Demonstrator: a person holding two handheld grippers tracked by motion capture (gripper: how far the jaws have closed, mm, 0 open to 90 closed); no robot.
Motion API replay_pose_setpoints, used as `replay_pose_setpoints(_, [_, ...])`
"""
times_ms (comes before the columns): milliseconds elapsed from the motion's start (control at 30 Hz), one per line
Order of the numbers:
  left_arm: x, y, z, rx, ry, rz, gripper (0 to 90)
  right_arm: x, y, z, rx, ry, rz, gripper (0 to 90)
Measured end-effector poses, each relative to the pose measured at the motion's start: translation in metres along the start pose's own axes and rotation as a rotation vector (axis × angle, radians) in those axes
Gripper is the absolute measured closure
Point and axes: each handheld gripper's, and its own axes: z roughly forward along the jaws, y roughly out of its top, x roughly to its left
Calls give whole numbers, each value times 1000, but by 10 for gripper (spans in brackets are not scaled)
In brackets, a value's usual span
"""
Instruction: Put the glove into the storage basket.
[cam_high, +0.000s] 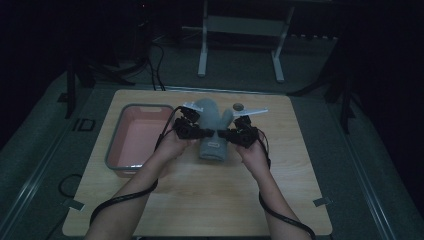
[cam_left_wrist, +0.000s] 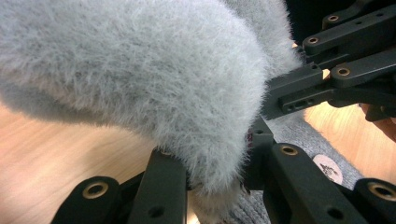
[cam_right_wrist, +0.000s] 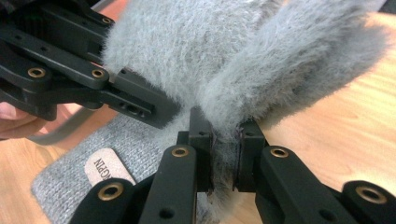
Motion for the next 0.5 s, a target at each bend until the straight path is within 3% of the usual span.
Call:
replay_pose_setpoints(267, [7, 11, -32, 7, 27, 22, 761, 21, 24, 0, -21, 6, -21, 812])
replay_pose_setpoints(500, [19, 7, -54, -5, 49, 17, 761, 36, 40, 11, -26, 23, -27, 812])
